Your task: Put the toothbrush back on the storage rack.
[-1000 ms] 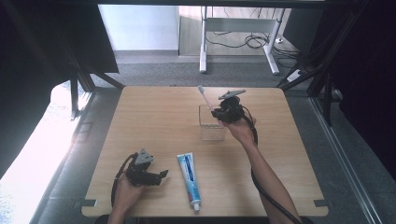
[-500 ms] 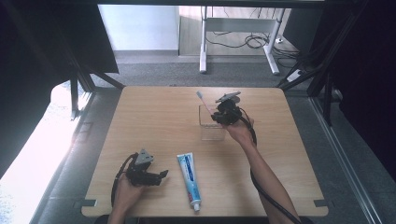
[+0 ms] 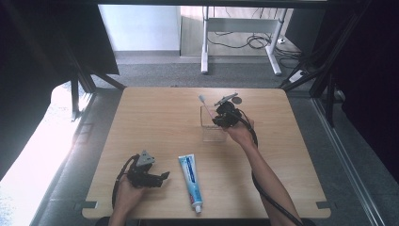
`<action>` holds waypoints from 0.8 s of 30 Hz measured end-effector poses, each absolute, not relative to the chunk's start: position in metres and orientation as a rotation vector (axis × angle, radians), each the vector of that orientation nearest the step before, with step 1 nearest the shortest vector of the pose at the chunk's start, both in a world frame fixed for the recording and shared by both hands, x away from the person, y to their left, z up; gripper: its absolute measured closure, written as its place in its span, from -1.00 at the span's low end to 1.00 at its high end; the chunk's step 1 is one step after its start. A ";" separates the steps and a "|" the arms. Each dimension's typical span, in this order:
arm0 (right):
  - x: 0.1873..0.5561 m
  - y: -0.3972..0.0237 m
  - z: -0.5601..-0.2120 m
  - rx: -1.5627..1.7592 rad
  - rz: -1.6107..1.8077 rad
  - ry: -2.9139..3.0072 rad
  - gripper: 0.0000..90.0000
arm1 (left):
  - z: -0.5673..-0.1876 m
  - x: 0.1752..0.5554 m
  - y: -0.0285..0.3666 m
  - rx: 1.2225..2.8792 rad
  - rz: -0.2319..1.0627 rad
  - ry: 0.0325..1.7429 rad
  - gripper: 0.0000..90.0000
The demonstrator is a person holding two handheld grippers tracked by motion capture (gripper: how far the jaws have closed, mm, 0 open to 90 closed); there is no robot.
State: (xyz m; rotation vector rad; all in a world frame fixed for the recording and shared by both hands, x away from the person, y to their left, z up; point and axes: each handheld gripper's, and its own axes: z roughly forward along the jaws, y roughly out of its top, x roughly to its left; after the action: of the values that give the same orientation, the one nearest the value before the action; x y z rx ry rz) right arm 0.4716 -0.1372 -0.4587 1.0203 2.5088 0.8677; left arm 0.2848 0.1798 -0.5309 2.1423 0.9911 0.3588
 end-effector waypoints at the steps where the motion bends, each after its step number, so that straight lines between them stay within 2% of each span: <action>1: 0.472 -0.137 -0.459 1.020 0.859 2.511 0.76 | -0.531 0.285 0.180 2.142 0.358 0.991 -0.70; 17: 0.475 -0.138 -0.462 1.049 0.754 2.570 0.78 | -0.531 0.285 0.179 2.148 0.356 0.988 -0.70; 24: 0.473 -0.138 -0.461 1.039 0.773 2.566 0.69 | -0.531 0.285 0.179 2.147 0.356 0.989 -0.70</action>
State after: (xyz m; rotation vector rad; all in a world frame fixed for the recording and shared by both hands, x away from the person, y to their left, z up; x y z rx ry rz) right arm 0.4735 -0.1375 -0.4606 1.0391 2.5662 0.7729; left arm 0.2849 0.1791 -0.5313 2.1473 0.9887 0.3563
